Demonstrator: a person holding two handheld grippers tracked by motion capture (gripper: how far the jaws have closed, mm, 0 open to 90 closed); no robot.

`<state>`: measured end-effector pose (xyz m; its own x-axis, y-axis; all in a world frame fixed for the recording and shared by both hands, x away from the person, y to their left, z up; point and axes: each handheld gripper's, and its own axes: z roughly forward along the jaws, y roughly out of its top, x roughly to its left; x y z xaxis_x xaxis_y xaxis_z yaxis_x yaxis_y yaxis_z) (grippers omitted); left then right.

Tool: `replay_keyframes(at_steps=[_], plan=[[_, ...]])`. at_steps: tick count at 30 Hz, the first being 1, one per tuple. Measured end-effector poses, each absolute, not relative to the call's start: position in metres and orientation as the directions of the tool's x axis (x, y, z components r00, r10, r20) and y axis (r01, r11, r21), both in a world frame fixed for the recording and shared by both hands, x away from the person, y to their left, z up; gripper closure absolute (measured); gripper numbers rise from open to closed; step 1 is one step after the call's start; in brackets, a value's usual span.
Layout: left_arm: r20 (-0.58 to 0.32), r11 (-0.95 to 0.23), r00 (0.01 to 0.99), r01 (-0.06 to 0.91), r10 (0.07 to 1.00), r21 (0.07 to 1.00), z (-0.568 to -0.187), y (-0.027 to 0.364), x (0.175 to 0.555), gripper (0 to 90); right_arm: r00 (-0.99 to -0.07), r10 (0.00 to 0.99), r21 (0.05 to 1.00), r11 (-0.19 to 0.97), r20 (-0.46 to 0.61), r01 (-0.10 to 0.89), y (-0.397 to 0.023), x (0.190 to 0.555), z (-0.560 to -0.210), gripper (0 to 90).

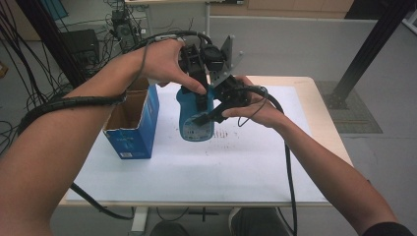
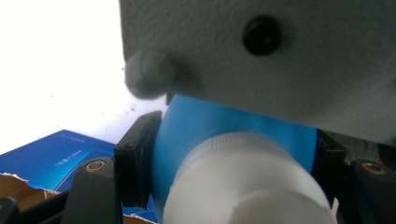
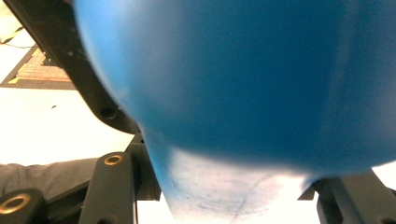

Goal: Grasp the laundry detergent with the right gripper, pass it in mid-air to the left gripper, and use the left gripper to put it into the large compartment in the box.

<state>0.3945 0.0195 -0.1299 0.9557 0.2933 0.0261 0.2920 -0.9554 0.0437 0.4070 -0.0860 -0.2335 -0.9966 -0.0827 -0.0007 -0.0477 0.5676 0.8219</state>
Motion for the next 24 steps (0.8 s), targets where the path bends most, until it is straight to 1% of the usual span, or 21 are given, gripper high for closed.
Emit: replay_keyframes(at_steps=[24], plan=[[0.032, -0.958, 0.958, 0.285, 0.285, 0.026, -0.1336, 0.0172, 0.396, 34.7, -0.997, -0.081, 0.819, 0.572, -0.006, -0.051, -0.0868, 0.4084, -0.237, 43.3]])
